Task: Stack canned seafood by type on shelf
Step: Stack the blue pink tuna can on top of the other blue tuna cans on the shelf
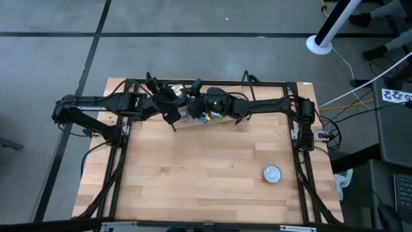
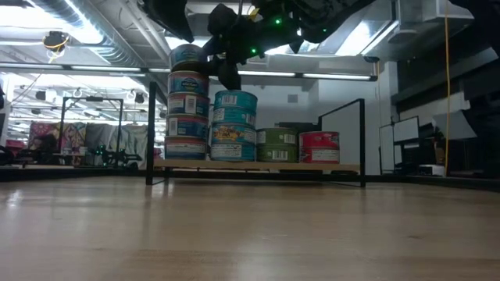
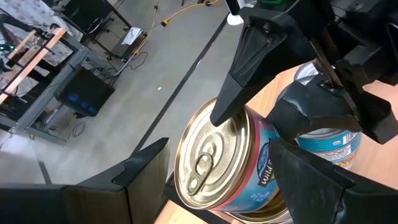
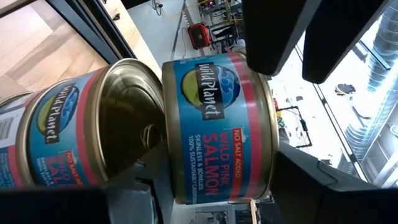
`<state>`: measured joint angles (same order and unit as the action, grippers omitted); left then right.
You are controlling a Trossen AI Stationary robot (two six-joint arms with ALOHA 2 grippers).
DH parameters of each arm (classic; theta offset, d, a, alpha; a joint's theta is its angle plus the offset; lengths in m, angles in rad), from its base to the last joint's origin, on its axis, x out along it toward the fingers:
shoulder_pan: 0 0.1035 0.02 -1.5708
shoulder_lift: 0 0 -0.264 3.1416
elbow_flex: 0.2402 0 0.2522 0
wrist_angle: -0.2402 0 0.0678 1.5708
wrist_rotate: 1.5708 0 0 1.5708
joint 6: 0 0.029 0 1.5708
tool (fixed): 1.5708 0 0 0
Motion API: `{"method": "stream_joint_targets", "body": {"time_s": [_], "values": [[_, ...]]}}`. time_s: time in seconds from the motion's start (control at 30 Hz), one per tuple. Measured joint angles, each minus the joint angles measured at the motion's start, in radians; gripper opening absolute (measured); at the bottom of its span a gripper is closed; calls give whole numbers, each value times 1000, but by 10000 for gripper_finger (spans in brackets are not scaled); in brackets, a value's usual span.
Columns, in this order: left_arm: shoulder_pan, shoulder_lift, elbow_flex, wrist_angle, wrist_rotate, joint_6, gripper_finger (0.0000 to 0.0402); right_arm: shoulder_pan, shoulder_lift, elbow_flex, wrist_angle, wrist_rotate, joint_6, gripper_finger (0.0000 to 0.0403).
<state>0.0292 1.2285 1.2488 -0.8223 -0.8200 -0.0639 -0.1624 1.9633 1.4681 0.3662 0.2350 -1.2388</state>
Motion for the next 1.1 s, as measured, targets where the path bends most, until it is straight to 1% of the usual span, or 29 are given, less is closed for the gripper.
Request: {"method": "stream_joint_targets", "body": {"time_s": [0.6,0.77,0.83,1.1], "values": [[0,0,0,0,2,0,272,0,0,0,0,9,11,202],[0,0,0,0,2,0,272,6,0,-1,0,69,58,203],[0,0,0,0,2,0,272,8,0,-1,-2,79,61,212],[0,0,0,0,2,0,272,33,2,-3,-4,71,64,281]]}}
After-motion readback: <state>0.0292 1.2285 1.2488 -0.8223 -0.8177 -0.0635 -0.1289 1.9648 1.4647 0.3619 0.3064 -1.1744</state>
